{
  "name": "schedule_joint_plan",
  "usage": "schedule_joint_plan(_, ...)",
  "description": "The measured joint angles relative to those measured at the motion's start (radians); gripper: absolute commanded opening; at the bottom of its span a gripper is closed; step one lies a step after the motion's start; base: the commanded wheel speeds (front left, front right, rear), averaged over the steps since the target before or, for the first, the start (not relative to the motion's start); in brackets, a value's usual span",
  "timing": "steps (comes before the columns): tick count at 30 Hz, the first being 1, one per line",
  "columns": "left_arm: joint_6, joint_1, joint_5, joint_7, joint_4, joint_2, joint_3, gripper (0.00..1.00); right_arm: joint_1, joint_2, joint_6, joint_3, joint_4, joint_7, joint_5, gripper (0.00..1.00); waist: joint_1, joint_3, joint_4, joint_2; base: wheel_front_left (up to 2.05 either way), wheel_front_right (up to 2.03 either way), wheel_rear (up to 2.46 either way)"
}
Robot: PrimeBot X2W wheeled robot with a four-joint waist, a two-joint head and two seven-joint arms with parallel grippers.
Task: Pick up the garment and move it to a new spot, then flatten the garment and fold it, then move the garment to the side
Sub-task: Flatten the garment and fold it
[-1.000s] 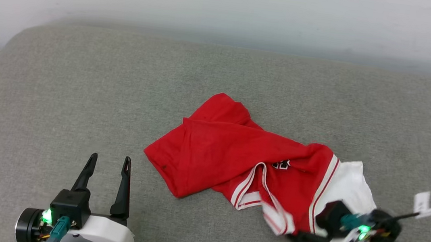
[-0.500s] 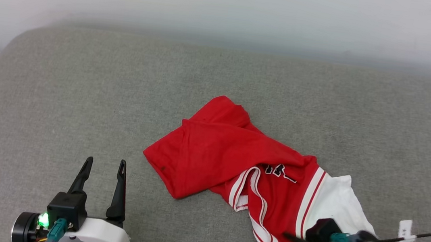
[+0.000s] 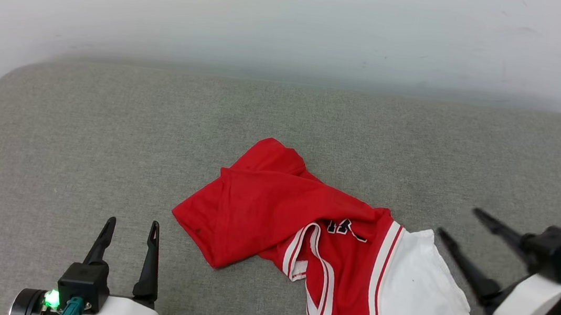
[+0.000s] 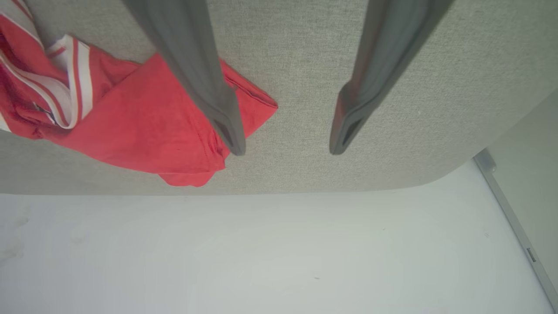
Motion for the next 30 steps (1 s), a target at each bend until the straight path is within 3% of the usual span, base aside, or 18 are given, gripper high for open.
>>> schedule_joint_plan(7, -0.003, 0.0, 0.006, 0.0, -0.002, 0.0, -0.006, 1.0, 0.011, -0.097, 0.0, -0.08, -0.037, 0.171, -0.01, 1.0, 0.0, 0.009, 0.005, 0.0, 0.0, 0.0, 0.0)
schedule_joint_plan(14, -0.01, -0.02, 0.009, 0.0, -0.009, 0.0, -0.012, 1.0, -0.011, -0.193, 0.0, 0.016, 0.011, 0.423, 0.063, 1.0, 0.0001, 0.042, 0.016, 0.0, 0.0, 0.0, 0.0)
schedule_joint_plan(20, -0.01, -0.051, 0.007, 0.0, -0.012, 0.0, -0.027, 1.0, -0.068, -0.162, 0.0, 0.098, 0.114, 0.469, 0.083, 1.0, 0.0001, 0.09, 0.036, 0.0, 0.0, 0.0, 0.0)
schedule_joint_plan(24, -0.009, -0.067, 0.007, 0.0, -0.01, 0.0, -0.033, 1.0, -0.089, -0.095, -0.001, 0.166, 0.264, 0.438, 0.089, 1.0, 0.0002, 0.123, 0.06, 0.0, 0.0, 0.0, 0.0)
schedule_joint_plan(27, -0.007, -0.073, 0.007, 0.0, -0.004, 0.0, -0.031, 1.0, -0.109, -0.079, -0.001, 0.206, 0.349, 0.384, 0.098, 1.0, 0.0001, 0.13, 0.07, 0.0, 0.0, 0.0, 0.0)
schedule_joint_plan(28, -0.006, -0.073, 0.007, 0.0, -0.003, 0.0, -0.028, 1.0, -0.111, -0.076, -0.001, 0.21, 0.361, 0.363, 0.111, 0.67, 0.0001, 0.129, 0.07, -0.0001, 0.0, 0.0, 0.0)
schedule_joint_plan(29, -0.006, -0.073, 0.007, 0.0, -0.002, 0.0, -0.025, 1.0, -0.114, -0.074, -0.001, 0.212, 0.371, 0.341, 0.119, 0.05, 0.0001, 0.127, 0.068, 0.0, 0.0, 0.0, 0.0)
schedule_joint_plan(30, -0.006, -0.073, 0.007, 0.0, -0.001, 0.0, -0.022, 1.0, -0.115, -0.074, -0.001, 0.214, 0.38, 0.323, 0.126, 0.0, 0.0001, 0.123, 0.066, 0.0, 0.0, 0.0, 0.0)
